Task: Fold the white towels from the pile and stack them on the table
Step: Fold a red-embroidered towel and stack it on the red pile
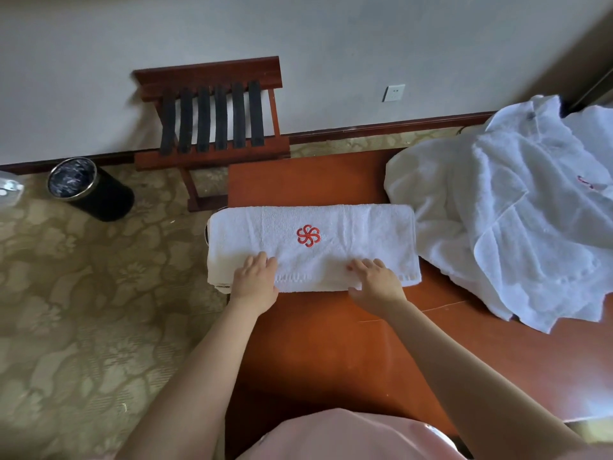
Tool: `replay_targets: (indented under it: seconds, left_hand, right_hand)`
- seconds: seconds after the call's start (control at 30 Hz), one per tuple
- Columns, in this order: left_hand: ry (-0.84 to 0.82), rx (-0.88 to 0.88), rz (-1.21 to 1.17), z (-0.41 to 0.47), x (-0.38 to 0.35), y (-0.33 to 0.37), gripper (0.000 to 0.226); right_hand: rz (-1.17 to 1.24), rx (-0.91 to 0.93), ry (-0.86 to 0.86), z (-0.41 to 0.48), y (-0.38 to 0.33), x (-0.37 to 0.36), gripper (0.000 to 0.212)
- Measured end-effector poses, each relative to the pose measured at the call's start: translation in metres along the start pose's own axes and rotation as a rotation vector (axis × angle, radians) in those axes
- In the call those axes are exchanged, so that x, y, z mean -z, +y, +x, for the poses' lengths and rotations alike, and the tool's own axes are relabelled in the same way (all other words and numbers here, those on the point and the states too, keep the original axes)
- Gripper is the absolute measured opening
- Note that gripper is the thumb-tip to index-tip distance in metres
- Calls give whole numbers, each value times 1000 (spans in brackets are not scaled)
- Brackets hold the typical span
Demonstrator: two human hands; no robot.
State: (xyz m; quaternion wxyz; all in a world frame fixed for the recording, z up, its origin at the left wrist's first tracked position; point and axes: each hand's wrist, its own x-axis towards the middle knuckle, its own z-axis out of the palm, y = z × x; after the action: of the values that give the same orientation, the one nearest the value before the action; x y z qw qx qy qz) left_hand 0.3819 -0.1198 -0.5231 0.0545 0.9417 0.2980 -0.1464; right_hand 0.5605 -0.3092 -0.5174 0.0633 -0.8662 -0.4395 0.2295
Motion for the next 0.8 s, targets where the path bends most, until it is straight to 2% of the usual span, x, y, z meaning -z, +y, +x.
replay_targets:
  seconds: [0.17, 0.63, 0.8]
  left_hand:
    - [-5, -13, -4, -26, -9, 9, 35]
    - [23, -84, -11, -116, -35, 41, 32]
    - [-6, -82, -16, -129, -33, 56, 22]
  right_hand:
    - [40, -25, 10, -20, 4, -7, 33]
    - [80, -70, 34, -98, 8, -31, 28]
    - [105, -84, 41, -114, 12, -36, 30]
